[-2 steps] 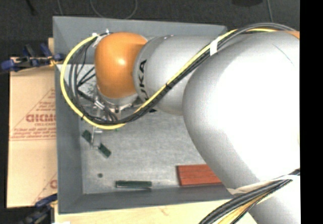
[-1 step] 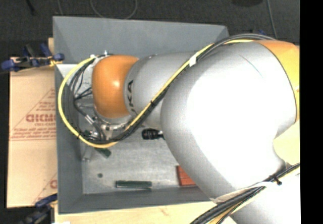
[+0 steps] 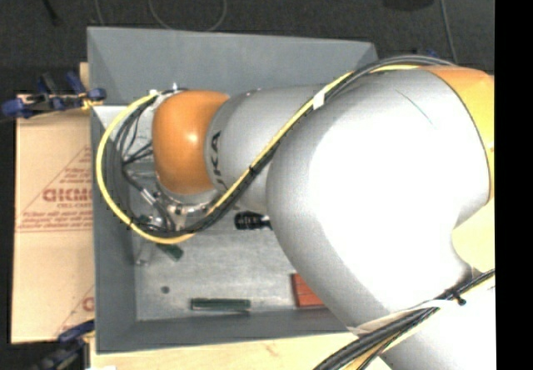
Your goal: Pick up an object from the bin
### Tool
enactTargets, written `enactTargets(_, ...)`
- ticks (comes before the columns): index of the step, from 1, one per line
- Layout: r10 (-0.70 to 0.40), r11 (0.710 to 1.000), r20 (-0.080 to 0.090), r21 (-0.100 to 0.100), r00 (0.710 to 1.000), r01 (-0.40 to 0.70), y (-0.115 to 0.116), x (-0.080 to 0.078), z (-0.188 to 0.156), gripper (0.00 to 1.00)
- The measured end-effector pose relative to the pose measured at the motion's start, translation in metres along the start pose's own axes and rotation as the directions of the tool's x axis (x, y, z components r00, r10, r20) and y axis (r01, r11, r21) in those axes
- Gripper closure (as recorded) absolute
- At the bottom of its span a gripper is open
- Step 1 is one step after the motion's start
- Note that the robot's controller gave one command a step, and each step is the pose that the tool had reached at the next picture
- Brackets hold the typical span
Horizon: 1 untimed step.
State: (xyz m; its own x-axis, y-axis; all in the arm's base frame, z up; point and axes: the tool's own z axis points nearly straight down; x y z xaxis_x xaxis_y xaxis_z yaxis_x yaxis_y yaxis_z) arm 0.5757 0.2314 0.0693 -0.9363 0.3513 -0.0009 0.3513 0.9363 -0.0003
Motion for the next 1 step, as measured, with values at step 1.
enactTargets(1,-0.001,1.000,0.001,0.000,1.000,0.001,-0.0002,-0.0004,-0.0002,1.00)
